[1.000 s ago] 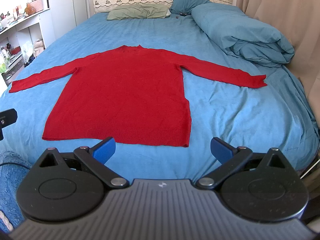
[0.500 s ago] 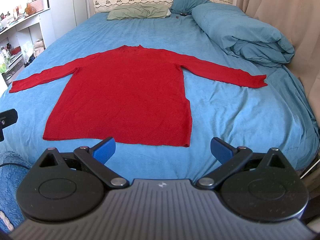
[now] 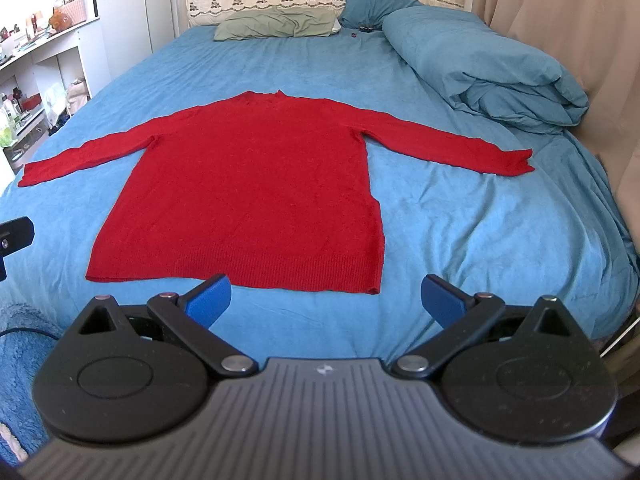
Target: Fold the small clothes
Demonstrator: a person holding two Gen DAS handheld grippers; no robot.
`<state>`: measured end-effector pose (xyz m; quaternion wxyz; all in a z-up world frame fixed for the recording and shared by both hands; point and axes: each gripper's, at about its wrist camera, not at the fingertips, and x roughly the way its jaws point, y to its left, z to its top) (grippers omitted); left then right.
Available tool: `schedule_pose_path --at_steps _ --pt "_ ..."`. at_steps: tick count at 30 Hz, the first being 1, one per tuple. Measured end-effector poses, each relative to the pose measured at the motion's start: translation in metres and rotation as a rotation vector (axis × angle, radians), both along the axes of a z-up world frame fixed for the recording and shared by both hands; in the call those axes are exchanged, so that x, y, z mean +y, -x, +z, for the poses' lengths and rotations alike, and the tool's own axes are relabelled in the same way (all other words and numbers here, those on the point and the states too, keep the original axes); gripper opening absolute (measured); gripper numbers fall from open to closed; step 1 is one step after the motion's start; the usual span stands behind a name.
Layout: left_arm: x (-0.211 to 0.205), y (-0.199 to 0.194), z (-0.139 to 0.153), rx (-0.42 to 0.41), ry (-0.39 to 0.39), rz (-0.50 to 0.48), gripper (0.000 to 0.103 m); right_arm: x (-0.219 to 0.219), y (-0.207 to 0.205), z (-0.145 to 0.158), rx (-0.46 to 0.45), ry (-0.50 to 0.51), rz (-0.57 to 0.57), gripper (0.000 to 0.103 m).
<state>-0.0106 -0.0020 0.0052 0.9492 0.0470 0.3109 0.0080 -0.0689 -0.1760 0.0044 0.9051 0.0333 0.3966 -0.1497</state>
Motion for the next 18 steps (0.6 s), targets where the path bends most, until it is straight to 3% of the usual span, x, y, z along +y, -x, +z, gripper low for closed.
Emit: schedule_pose_path --at_steps 18 --pt "0.0008 0.0007 0.0030 -0.009 0.005 0.003 0.103 0.0009 0.0004 -0.0008 -0.002 -0.003 -0.001 0.103"
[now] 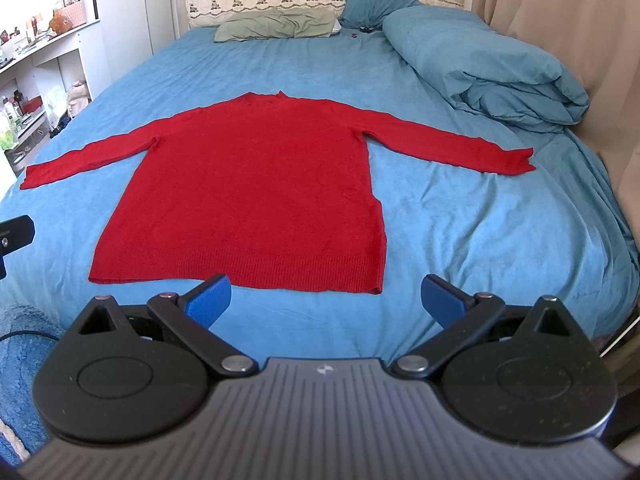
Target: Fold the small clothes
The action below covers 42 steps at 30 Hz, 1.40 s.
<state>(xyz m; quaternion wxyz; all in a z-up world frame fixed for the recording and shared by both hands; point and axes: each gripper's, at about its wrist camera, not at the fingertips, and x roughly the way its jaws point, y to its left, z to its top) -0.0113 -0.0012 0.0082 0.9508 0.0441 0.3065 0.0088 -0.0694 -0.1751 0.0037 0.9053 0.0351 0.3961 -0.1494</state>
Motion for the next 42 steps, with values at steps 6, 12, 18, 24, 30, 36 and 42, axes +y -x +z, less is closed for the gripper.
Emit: schedule_pose_path --at_steps 6,12,18,24,30,36,42 --pt "-0.001 0.000 0.003 -0.004 -0.001 0.002 0.103 0.002 0.000 0.000 -0.001 -0.002 -0.001 0.103" --pt "-0.001 0.000 0.003 -0.006 0.001 0.005 0.103 0.007 -0.003 -0.002 -0.001 0.000 0.001 0.103" --pt "-0.001 0.000 0.003 -0.011 0.002 0.010 0.103 0.007 -0.002 -0.002 -0.002 0.000 0.001 0.103" --pt "-0.002 0.000 0.003 -0.013 0.003 0.011 0.103 0.005 -0.002 -0.001 -0.003 0.000 0.001 0.103" --pt "-0.002 0.000 0.004 -0.016 0.007 0.012 0.103 0.008 -0.003 -0.001 -0.004 -0.002 0.000 0.103" --pt "-0.008 -0.012 0.015 -0.036 0.044 -0.042 0.103 -0.001 -0.010 0.004 -0.020 -0.033 -0.022 0.103" --pt "-0.024 -0.054 0.036 -0.070 0.111 -0.123 0.103 -0.047 -0.030 0.021 -0.059 -0.040 -0.091 0.103"
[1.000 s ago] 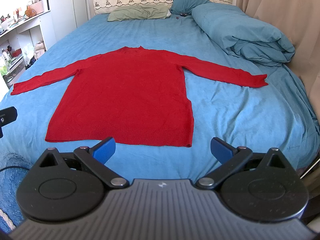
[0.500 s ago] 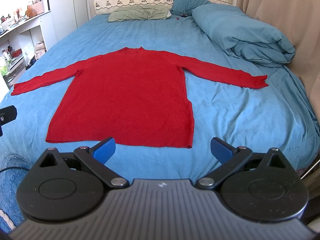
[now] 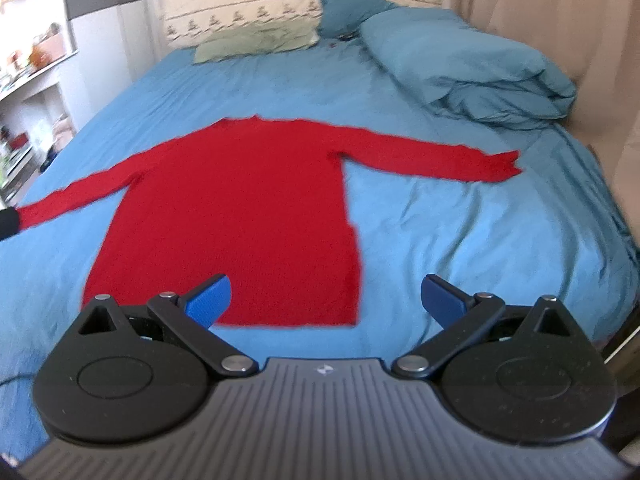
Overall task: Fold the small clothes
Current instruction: 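Reach the right gripper to a sweater sleeve cuff and close on it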
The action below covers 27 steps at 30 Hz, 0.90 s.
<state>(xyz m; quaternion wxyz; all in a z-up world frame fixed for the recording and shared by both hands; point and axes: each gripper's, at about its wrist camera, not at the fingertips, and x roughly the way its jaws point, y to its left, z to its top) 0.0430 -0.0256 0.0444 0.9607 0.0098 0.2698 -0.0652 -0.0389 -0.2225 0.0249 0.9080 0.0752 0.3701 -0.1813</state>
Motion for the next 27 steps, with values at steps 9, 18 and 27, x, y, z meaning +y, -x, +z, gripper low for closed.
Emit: schedule_pose_path --at_steps 9,18,27 --pt "-0.041 -0.109 0.007 -0.018 0.005 -0.087 0.103 -0.114 -0.060 -0.006 -0.030 0.073 -0.088 0.103" --pt "-0.093 -0.244 -0.050 0.105 0.002 -0.149 0.103 -0.234 -0.125 -0.071 -0.046 0.029 -0.217 0.103" --pt "-0.154 -0.345 -0.139 0.236 -0.049 -0.157 0.103 -0.328 -0.171 -0.164 -0.093 0.036 -0.311 0.103"
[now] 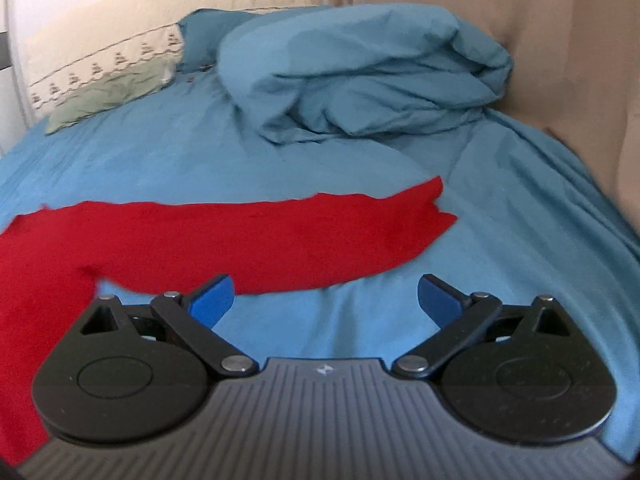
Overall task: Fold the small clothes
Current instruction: 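Reach the right gripper to a sweater sleeve cuff and close on it, then carry the held sleeve across the sweater body and open the right gripper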
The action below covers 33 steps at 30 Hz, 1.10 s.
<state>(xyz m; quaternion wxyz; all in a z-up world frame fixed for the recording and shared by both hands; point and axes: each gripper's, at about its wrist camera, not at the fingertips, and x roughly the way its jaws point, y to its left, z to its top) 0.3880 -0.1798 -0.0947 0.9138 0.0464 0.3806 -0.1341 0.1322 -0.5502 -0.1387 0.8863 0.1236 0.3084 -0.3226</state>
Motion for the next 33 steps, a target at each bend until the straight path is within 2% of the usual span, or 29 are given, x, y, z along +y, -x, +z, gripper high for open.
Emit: schedule_pose_path --at_steps 6,9,12,14,15,16,17,19,20,25,29,33 --pt "-0.020 -0.051 -0.050 0.122 0.060 0.029 0.103 -0.050 -0.016 -0.040 -0.012 -0.025 -0.114 0.101" --pt "-0.025 -0.068 -0.065 0.181 0.097 0.049 0.103 -0.067 -0.026 -0.052 -0.009 -0.054 -0.131 0.085" --pt "-0.031 -0.082 -0.076 0.209 0.108 0.063 0.103 -0.076 -0.030 -0.058 -0.032 -0.063 -0.163 0.076" --pt "-0.039 -0.088 -0.080 0.207 0.075 0.069 0.103 -0.079 -0.035 -0.059 -0.035 -0.058 -0.175 0.069" --pt "-0.045 -0.093 -0.080 0.201 0.051 0.071 0.103 -0.079 -0.038 -0.060 -0.030 -0.053 -0.180 0.062" --pt "-0.049 -0.097 -0.083 0.193 0.028 0.072 0.103 -0.080 -0.041 -0.060 -0.022 -0.048 -0.186 0.051" --pt "-0.052 -0.098 -0.084 0.190 0.006 0.074 0.103 -0.081 -0.044 -0.059 -0.010 -0.046 -0.193 0.046" --pt "-0.058 -0.108 -0.091 0.185 -0.027 0.072 0.103 -0.082 -0.050 -0.057 0.007 -0.048 -0.195 0.031" --pt "-0.059 -0.108 -0.093 0.183 -0.041 0.068 0.103 -0.083 -0.053 -0.056 0.013 -0.050 -0.190 0.027" --pt "-0.060 -0.113 -0.098 0.176 -0.067 0.043 0.103 -0.077 -0.065 -0.038 0.018 -0.044 -0.151 0.023" --pt "-0.048 -0.117 -0.092 0.193 -0.035 0.024 0.103 -0.058 -0.080 -0.008 -0.047 -0.049 -0.087 0.023" --pt "-0.018 -0.119 -0.082 0.198 -0.001 0.078 0.103 -0.023 -0.111 0.030 -0.138 -0.084 0.022 0.023"
